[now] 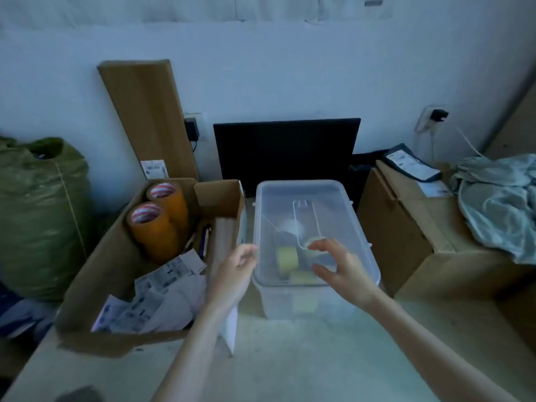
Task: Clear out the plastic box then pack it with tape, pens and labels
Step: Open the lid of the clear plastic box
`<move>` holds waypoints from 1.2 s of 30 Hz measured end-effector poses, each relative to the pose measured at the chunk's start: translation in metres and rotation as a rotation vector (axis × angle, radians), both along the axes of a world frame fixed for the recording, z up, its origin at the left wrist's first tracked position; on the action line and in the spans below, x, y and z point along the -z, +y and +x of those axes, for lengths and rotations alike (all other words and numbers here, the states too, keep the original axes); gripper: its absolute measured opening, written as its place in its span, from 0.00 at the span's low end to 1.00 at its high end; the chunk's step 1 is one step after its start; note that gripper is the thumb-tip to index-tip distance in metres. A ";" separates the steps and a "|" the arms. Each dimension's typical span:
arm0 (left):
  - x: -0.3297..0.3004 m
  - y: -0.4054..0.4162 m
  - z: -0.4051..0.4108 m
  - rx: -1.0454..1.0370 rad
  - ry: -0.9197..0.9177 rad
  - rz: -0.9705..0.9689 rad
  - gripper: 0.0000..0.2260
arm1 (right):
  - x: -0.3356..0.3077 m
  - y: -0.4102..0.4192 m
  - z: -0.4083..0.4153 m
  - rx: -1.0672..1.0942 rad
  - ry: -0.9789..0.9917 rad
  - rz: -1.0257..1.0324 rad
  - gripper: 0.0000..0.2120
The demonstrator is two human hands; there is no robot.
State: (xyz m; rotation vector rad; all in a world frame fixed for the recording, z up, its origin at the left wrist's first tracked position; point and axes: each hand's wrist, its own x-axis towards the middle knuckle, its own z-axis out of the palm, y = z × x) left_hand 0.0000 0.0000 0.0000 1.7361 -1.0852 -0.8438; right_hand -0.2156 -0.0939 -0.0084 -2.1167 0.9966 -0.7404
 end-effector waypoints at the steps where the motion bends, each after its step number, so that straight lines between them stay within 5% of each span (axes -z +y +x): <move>1: 0.002 0.000 -0.002 0.013 0.014 0.028 0.11 | 0.004 0.001 -0.001 -0.004 0.050 -0.072 0.13; 6: 0.013 0.002 -0.009 0.033 0.037 0.134 0.17 | 0.024 0.009 -0.008 -0.036 0.459 -0.257 0.34; 11: 0.013 0.007 -0.016 -0.007 0.219 0.062 0.19 | 0.032 0.014 -0.008 0.016 0.669 -0.432 0.31; 28: -0.003 0.010 -0.020 -0.267 0.578 -0.260 0.08 | 0.029 0.017 -0.001 0.119 0.564 -0.626 0.29; 36: -0.019 -0.004 -0.023 -0.162 0.568 -0.473 0.06 | 0.027 0.010 -0.003 0.225 0.456 -0.630 0.36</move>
